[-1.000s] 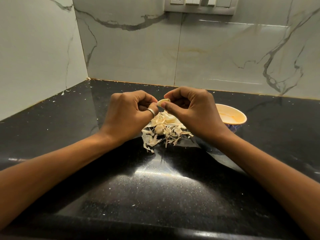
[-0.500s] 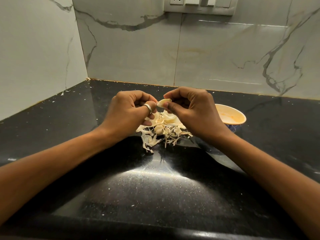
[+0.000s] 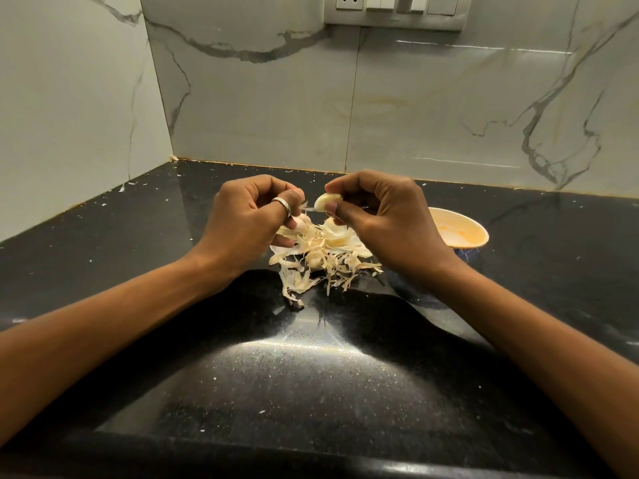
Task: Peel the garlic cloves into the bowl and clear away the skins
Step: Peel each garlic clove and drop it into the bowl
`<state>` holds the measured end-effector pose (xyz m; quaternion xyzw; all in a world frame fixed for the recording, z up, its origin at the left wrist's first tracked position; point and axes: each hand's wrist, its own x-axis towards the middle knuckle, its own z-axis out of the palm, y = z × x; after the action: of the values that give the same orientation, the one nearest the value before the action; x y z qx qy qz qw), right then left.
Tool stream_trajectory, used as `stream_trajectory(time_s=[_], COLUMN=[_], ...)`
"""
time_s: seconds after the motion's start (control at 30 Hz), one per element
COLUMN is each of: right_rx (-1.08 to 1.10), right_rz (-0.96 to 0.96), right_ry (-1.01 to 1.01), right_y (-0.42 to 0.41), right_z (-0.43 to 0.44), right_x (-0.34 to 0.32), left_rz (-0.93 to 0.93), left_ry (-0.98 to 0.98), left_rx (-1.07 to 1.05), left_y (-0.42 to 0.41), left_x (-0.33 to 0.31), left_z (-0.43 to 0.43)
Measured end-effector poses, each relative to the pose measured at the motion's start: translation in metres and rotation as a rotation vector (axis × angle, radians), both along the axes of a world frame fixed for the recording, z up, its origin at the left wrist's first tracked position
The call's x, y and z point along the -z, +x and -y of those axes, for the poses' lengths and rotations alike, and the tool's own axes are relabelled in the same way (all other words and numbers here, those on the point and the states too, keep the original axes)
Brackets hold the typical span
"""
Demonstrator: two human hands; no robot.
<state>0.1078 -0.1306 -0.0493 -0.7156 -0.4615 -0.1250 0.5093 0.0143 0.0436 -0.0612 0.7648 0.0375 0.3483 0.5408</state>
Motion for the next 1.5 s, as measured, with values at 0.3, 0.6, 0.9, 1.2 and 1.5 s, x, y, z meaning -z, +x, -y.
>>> stream_trajectory(time_s=[0.3, 0.6, 0.9, 1.2, 1.5], right_rx=[0.007, 0.015, 0.014, 0.012, 0.028], right_rz=[0.07, 0.209, 0.245, 0.193, 0.077], right_ry=[-0.012, -0.041, -0.045, -0.03, 0.008], right_y=[-0.0026, -0.0036, -0.0025, -0.0039, -0.0028], right_z=[-0.0007, -0.003, -0.004, -0.0055, 0.0002], right_x=[0.0015, 0.0029, 0.0053, 0.0063, 0.0003], left_rz=[0.23, 0.244, 0.254, 0.215, 0.186], left_ry=[0.614, 0.712, 0.734, 0.701, 0.596], left_rx=[-0.122, -0.162, -0.208, -0.198, -0.225], left_y=[-0.004, -0.0053, -0.0075, -0.0067, -0.0063], left_x=[0.0034, 0.003, 0.001, 0.0004, -0.0005], left_z=[0.0038, 0.0013, 0.0032, 0.0033, -0.0007])
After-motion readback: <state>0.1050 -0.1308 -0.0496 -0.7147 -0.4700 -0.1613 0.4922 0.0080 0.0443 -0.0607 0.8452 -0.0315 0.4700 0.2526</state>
